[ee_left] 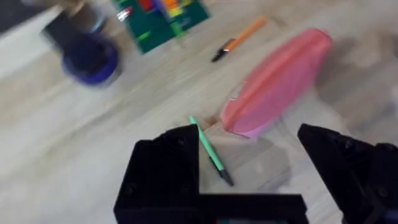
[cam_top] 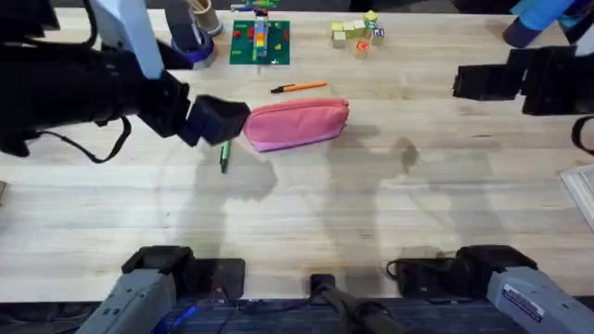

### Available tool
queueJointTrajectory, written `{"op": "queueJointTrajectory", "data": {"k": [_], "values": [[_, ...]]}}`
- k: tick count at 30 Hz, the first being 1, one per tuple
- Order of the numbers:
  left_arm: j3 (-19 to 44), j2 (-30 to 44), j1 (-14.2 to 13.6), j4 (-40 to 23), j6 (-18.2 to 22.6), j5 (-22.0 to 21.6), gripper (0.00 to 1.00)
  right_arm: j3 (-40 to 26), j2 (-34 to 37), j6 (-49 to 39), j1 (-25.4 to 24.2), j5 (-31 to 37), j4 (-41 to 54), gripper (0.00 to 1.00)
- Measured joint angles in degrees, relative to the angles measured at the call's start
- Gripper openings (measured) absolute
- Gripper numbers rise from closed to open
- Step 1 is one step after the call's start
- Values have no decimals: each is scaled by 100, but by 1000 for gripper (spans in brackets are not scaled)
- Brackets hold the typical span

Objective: Unzip the bag, pick up the pens from the table one at a time and place them inside, then zip the bag closed.

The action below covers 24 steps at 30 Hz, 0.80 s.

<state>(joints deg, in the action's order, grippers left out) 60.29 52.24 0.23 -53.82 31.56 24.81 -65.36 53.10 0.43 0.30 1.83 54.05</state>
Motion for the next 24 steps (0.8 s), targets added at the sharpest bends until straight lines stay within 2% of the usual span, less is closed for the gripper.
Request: {"op": "queueJointTrajectory", "data": {"k": [3, 6, 11, 16, 20, 24], "values": [[0, 5, 0, 22, 991, 320, 993, 0, 0, 0, 0, 0, 1, 996], [0, 63, 0, 25, 1612, 490, 993, 0, 0, 0, 0, 0, 1, 996], [0, 106, 0, -8, 2053, 705, 993, -2, 0, 0, 0, -2, 1, 997], [4, 163, 2, -147, 2335, 709, 993, -2, 0, 2, 0, -3, 1, 996], [9, 475, 0, -618, 3004, 709, 993, -4, 0, 2, 0, -14, 1, 996], [9, 1051, 0, -635, 3529, 707, 993, -6, 17, 0, 0, -15, 0, 997]]}}
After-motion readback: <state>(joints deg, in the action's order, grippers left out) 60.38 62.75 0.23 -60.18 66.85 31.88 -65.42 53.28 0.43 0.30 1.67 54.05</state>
